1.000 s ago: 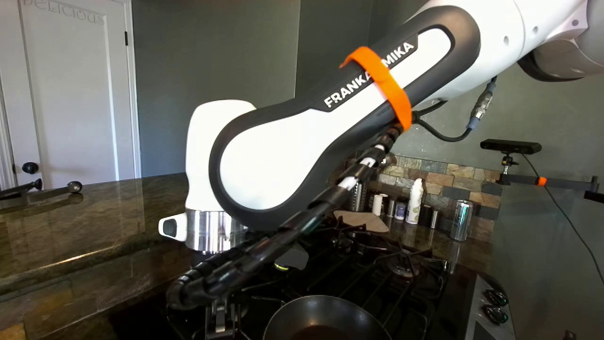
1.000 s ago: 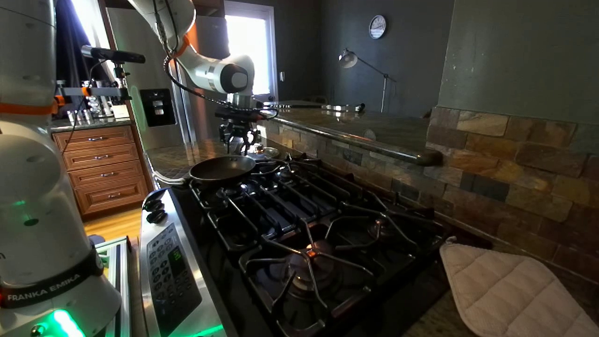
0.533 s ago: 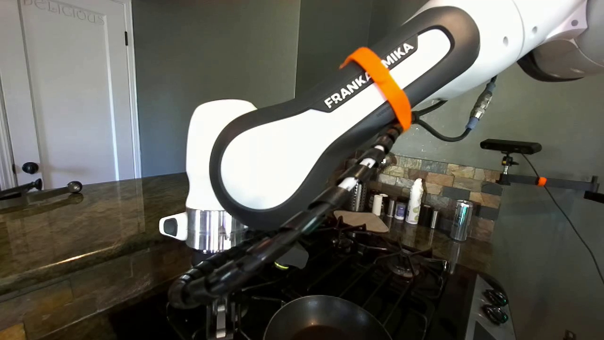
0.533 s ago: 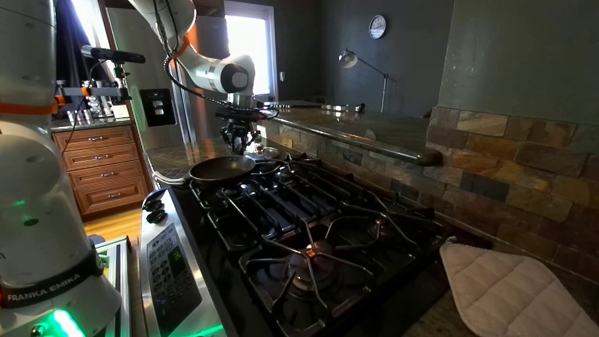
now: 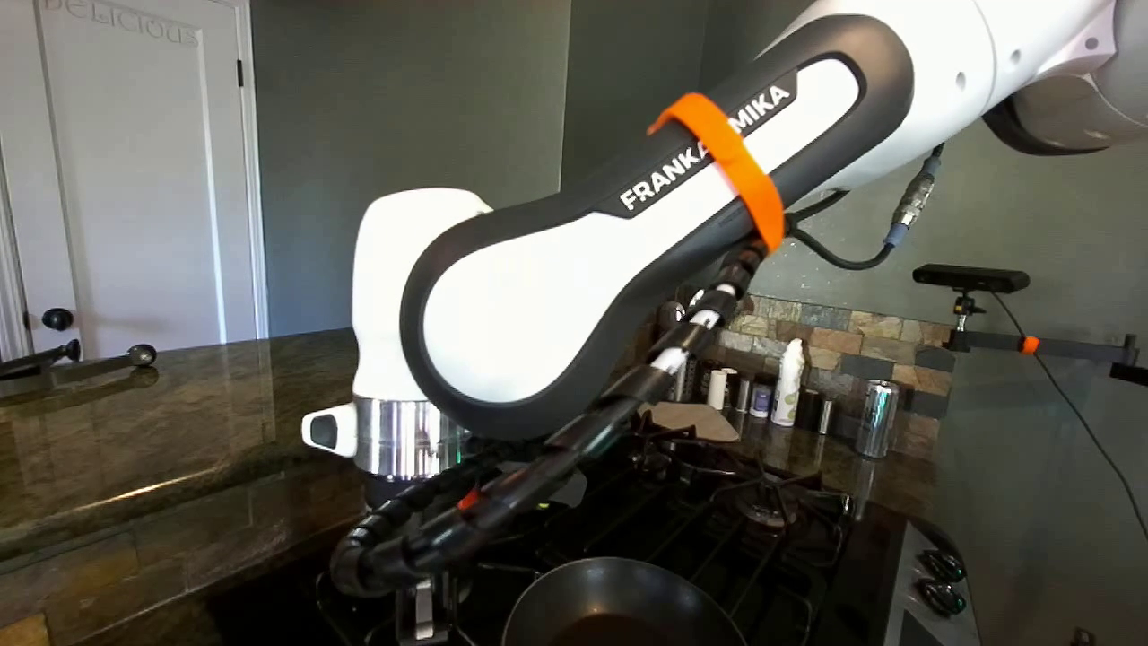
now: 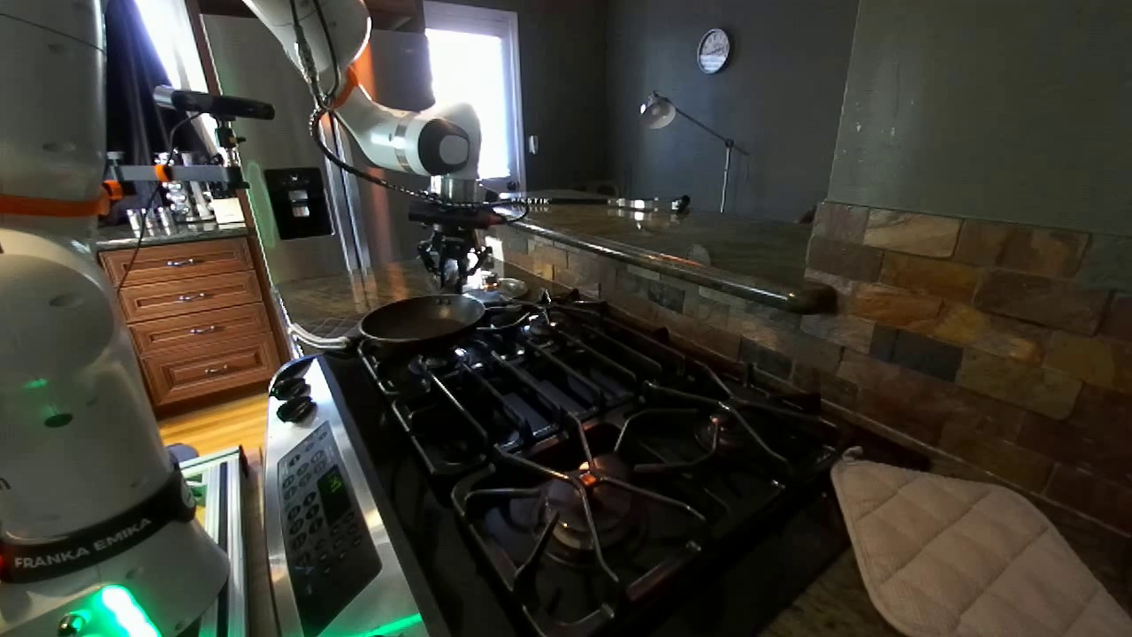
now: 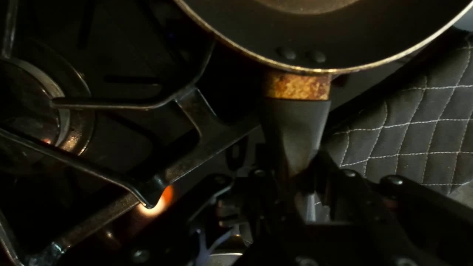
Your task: Move the frying pan slightly forward
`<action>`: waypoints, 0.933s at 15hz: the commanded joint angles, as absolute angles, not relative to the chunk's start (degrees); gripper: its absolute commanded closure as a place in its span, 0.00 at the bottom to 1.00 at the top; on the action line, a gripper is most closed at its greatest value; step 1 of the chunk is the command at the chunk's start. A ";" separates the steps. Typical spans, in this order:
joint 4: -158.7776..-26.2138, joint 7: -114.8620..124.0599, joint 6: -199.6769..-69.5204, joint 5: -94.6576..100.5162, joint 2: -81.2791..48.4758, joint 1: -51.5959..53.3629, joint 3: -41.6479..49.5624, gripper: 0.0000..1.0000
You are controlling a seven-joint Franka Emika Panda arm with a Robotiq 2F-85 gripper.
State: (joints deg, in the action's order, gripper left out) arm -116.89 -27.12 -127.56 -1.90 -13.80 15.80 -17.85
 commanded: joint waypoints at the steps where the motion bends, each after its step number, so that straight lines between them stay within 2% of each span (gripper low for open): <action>1: -113.47 -27.52 -123.74 2.74 -15.31 15.91 -17.64 0.92; 14: -98.73 -37.15 -118.38 9.73 -24.60 16.36 -17.77 0.92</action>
State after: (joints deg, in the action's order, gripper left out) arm -103.53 -34.95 -120.97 7.81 -21.20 15.83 -17.67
